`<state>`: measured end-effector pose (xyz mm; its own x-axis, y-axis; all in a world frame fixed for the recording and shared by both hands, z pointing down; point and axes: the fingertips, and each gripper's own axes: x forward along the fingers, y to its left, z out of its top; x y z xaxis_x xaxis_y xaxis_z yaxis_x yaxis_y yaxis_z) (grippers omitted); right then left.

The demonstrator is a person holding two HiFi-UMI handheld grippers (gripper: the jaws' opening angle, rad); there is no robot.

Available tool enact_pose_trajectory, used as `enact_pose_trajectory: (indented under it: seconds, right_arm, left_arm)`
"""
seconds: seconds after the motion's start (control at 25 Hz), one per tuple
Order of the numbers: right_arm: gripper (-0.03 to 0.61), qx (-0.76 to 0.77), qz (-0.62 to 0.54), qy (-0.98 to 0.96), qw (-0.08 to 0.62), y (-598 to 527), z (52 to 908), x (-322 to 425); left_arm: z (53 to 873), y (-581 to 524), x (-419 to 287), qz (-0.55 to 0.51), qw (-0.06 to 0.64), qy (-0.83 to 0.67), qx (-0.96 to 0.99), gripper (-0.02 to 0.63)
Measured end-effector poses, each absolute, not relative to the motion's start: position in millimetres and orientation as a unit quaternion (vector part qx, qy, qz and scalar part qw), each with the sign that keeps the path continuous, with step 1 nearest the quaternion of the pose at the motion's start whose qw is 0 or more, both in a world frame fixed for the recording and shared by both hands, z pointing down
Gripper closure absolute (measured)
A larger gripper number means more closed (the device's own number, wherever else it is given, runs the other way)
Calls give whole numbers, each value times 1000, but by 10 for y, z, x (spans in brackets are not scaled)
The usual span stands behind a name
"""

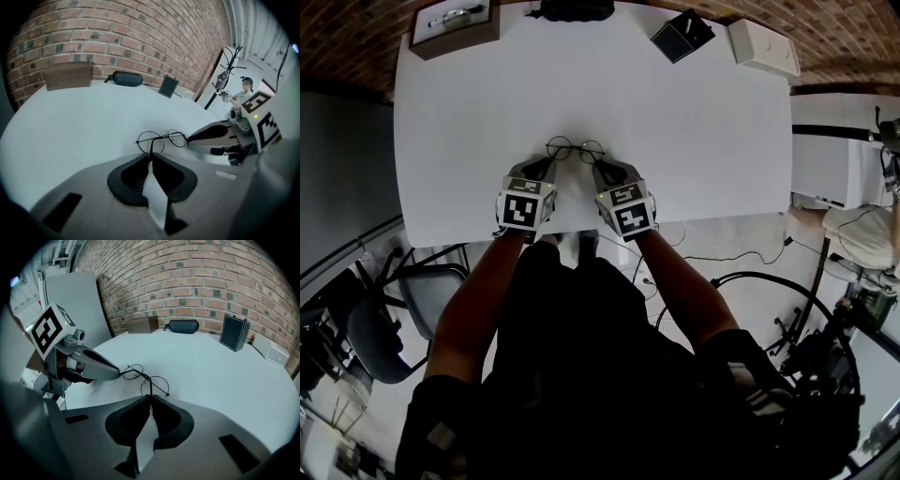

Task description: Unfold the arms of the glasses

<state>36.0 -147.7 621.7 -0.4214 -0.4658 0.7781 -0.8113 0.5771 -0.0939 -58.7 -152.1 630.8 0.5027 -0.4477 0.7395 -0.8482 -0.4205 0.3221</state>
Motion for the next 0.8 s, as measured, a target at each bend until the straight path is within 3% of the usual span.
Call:
enact_pose_trajectory:
  seconds: [0.8]
  right_arm:
    - [555,322,154,-869,343,-1189,5867,84]
  left_arm:
    - [6143,-1199,-567,272,336,-419,799,584]
